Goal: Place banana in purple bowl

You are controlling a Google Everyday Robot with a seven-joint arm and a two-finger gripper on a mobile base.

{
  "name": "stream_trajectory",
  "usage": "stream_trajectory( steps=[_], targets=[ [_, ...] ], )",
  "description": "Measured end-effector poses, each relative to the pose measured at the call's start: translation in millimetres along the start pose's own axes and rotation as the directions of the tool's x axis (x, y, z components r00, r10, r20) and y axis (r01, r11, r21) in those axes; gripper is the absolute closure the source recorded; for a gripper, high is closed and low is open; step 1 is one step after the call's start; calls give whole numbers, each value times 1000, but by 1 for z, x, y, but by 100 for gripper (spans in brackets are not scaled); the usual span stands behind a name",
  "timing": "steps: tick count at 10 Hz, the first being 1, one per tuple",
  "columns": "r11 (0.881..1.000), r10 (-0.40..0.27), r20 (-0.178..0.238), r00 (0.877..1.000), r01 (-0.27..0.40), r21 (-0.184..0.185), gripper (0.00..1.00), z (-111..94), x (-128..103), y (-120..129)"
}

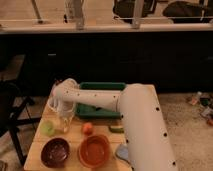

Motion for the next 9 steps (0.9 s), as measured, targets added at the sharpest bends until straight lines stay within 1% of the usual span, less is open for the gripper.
stream_trajectory(
  steps=[2, 5, 9],
  targets=[
    [1000, -15, -7, 1000, 15, -7, 100, -6, -3, -2],
    [999, -45, -29, 999, 45, -20, 100, -22, -5, -8],
    [996, -81, -82, 993, 78, -30, 100, -50, -5, -19]
  ],
)
